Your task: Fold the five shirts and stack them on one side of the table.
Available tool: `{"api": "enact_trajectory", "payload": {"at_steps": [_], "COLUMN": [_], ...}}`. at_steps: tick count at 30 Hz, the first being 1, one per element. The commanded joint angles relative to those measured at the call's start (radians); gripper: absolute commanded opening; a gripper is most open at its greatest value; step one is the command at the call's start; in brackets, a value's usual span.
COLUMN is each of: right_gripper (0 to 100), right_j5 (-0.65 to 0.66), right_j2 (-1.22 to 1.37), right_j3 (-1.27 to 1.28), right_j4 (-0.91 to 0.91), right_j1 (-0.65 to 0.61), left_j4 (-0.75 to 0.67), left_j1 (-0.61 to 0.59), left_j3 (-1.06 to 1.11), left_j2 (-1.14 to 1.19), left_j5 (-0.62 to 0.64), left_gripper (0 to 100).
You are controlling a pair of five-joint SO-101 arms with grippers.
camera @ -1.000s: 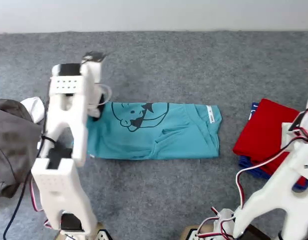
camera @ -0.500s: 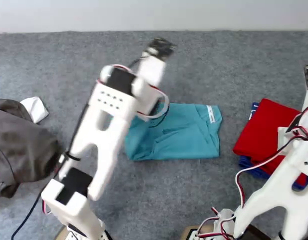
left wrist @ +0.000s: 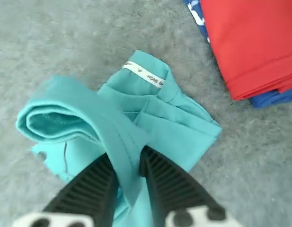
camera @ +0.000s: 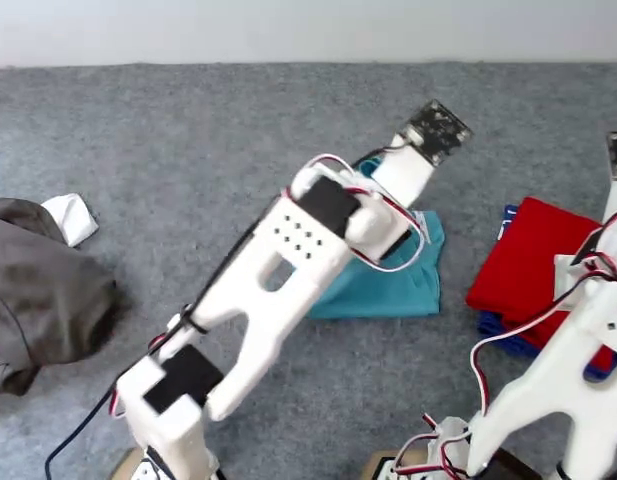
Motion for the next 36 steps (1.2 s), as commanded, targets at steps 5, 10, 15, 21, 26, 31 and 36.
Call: {"api": "enact_trajectory", "payload": {"at_steps": [5,10,15,21,26,31,36], "right_gripper": [1.3,1.3,1.3,1.3,1.3,1.3,1.3], "right_j5": [-0.003,-0.003,-0.003,-0.003,-0.003,-0.003,-0.003], "right_j2": [-0.016,-0.016,-0.016,-0.016,-0.016,-0.018,-0.018], "right_j3": [-0.003,-0.003,-0.003,-0.003,-0.003,-0.003,-0.003], "right_j4": [-0.005,-0.005,-0.005,-0.005,-0.005,0.002,0.005], "right_j1": [-0.008,-0.008,-0.008,-0.008,-0.008,-0.008,-0.008], "left_j4": [-0.069,-0.068,0.031,0.06,0.087,0.181,0.321], "left_j1": [0.068,0.043,-0.072,-0.167,-0.17,-0.143,-0.044], "left_j3": [-0.038,-0.039,-0.139,-0.142,-0.122,-0.166,-0.26], "left_j2": [0.083,0.087,0.098,0.127,0.258,0.388,0.402], "left_j5": [0.011,0.006,0.011,-0.035,-0.124,-0.135,-0.132], "left_gripper": [18,21,21,9,1,1,1]}}
